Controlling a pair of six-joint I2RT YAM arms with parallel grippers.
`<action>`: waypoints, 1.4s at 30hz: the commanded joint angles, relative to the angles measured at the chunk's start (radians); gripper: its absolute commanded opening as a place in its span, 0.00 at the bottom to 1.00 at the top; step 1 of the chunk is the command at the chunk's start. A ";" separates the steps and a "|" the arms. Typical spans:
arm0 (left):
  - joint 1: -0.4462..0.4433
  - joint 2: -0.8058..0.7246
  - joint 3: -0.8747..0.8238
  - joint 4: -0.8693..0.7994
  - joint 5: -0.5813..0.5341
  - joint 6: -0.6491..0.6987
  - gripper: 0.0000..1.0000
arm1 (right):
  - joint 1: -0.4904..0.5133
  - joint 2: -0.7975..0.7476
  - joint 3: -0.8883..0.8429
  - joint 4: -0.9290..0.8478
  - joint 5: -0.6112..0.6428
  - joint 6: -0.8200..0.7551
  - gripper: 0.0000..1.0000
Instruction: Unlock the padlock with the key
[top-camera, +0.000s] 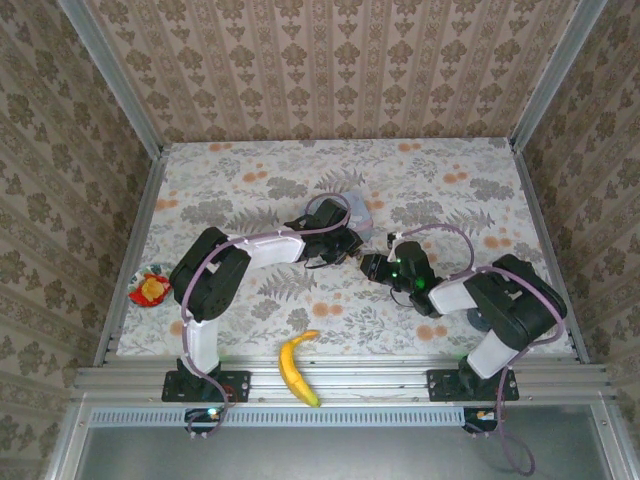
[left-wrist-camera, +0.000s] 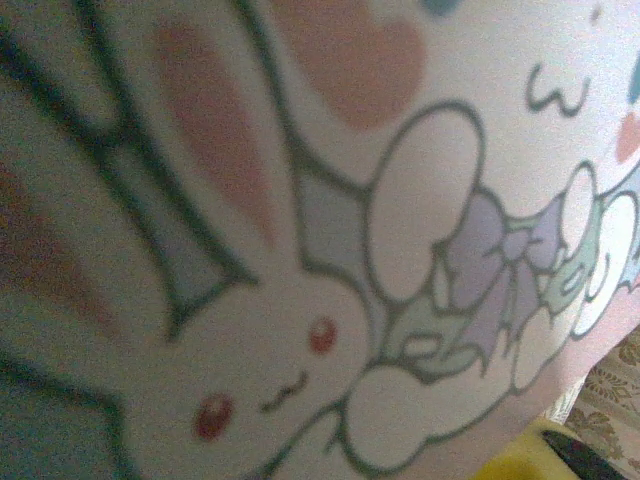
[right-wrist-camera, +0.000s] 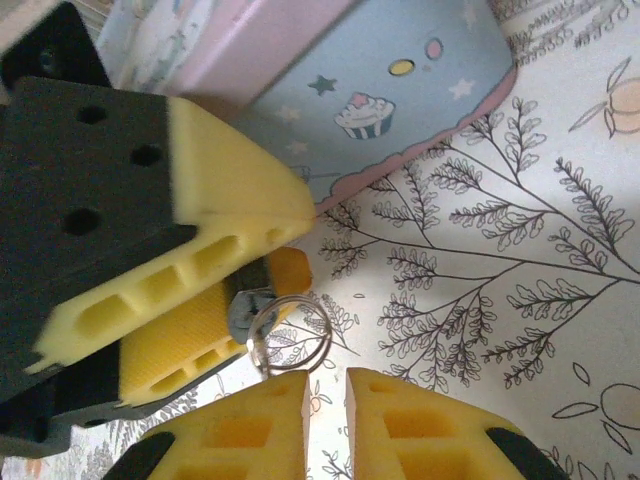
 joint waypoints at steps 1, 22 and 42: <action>0.010 0.020 -0.041 -0.083 0.113 -0.085 0.00 | 0.015 -0.060 -0.026 -0.058 0.048 -0.056 0.19; 0.009 0.014 -0.039 -0.076 0.126 -0.072 0.00 | 0.047 -0.117 0.043 -0.176 0.051 -0.175 0.40; 0.004 0.018 -0.037 -0.066 0.146 -0.065 0.00 | 0.001 0.022 0.056 0.037 -0.047 -0.103 0.31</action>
